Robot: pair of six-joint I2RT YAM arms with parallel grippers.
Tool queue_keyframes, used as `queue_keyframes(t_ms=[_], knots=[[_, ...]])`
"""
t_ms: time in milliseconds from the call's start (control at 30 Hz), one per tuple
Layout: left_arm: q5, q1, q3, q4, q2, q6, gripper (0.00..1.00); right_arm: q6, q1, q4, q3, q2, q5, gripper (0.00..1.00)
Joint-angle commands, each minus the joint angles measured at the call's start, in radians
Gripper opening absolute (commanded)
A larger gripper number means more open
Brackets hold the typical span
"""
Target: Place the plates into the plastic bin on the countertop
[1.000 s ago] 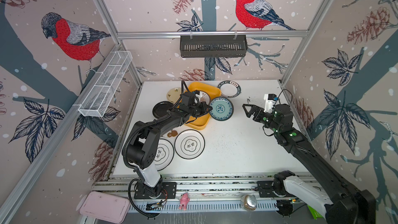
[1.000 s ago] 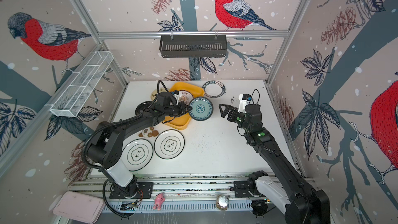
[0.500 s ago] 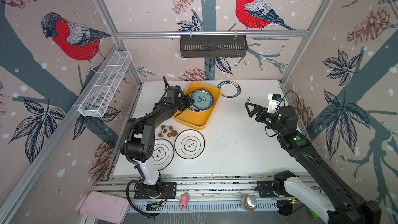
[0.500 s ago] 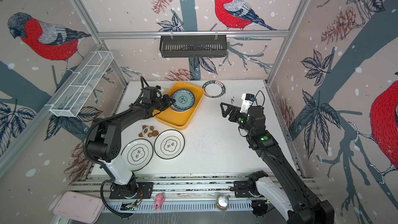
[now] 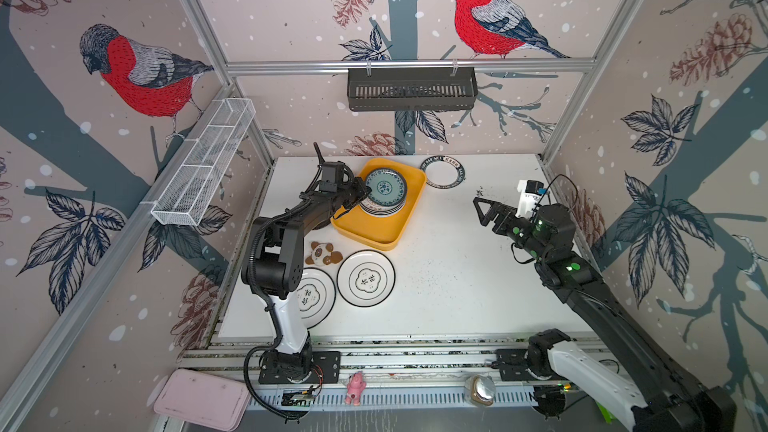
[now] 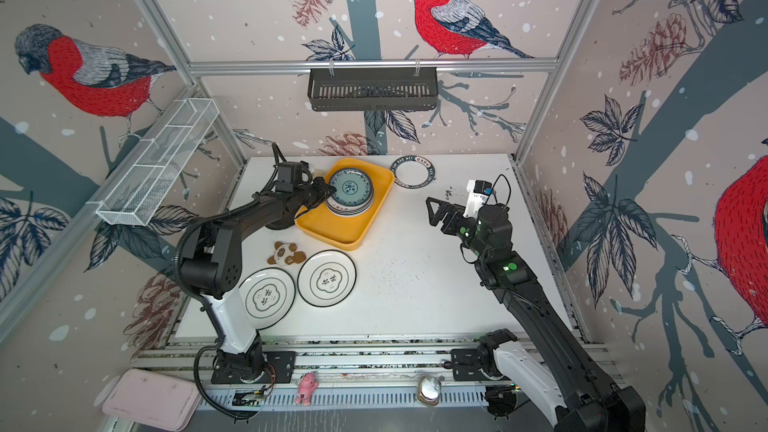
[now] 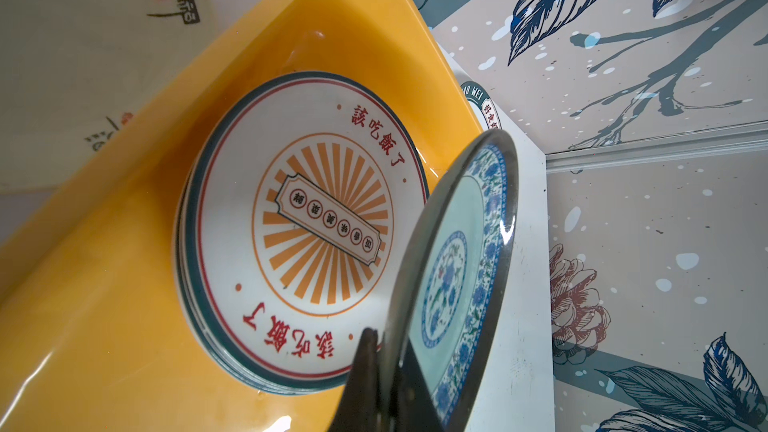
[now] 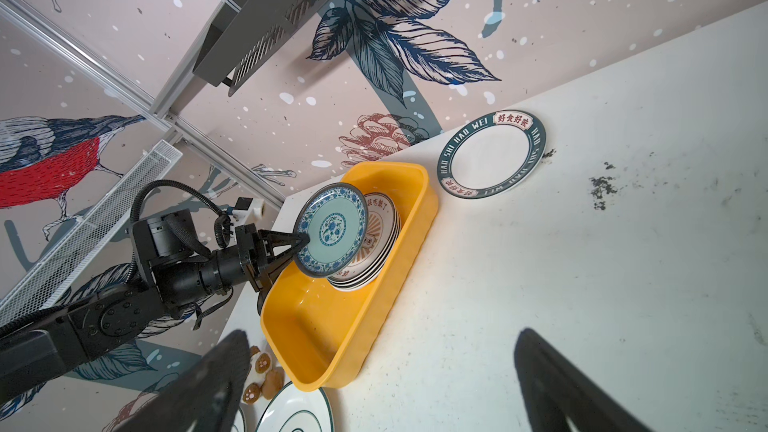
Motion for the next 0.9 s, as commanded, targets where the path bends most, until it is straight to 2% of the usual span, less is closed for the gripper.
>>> queue_keyframes(t_ms=[0,100,300,467,700,867], knots=[[0.057,-0.006,-0.017,0.048,-0.042,-0.018,0.02,-0.014,0.0,0.037,0.009,0.003,0.014,1.0],[0.076,-0.042,-0.018,0.005,-0.079,0.023,0.02,-0.007,0.001,0.038,0.008,0.005,0.02,1.0],[0.119,-0.191,-0.05,-0.073,-0.117,0.106,0.02,-0.002,0.001,0.019,0.008,-0.001,0.039,1.0],[0.09,-0.315,-0.121,-0.078,-0.138,0.13,0.02,0.012,0.0,-0.006,0.002,-0.025,0.062,1.0],[0.048,-0.462,-0.131,-0.054,-0.057,0.152,0.02,0.035,0.001,-0.025,-0.018,-0.06,0.073,1.0],[0.009,-0.505,-0.107,-0.041,0.02,0.145,0.03,0.039,0.001,-0.044,-0.025,-0.072,0.09,1.0]])
